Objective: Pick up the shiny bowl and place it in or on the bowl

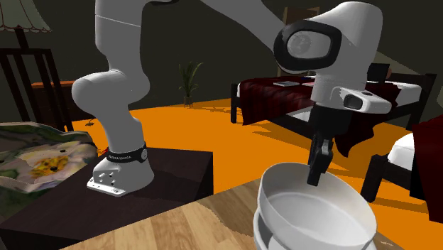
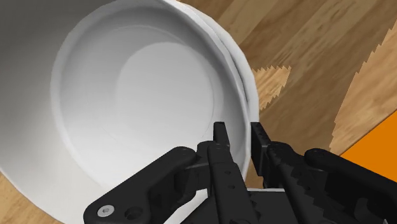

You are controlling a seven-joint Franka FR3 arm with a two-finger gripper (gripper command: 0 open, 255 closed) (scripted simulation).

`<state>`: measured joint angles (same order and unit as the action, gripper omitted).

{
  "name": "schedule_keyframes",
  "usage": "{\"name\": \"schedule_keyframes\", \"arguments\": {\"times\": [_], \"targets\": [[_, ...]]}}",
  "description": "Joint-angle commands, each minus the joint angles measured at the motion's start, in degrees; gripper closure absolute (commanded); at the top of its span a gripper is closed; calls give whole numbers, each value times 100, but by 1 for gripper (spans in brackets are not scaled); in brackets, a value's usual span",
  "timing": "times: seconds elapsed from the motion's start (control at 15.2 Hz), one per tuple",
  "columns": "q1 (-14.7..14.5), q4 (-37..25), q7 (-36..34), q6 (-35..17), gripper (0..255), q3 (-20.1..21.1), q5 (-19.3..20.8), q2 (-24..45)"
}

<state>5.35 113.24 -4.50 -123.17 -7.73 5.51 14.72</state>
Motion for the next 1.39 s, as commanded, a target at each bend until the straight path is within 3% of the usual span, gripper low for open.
{"name": "schedule_keyframes", "arguments": {"times": [0.0, 0.46, 0.53, 0.86, 1.12, 1.32], "targets": [[1, 34, -5, -71, 255, 0, 0, 30], [1, 34, -4, -71, 255, 0, 0, 30], [1, 33, -5, -71, 0, 0, 0, 31], [1, 33, -4, -71, 0, 0, 0, 31], [-46, -357, -9, 601, 0, 18, 3, -250], [-46, -357, -9, 601, 0, 19, 3, -250]]}}
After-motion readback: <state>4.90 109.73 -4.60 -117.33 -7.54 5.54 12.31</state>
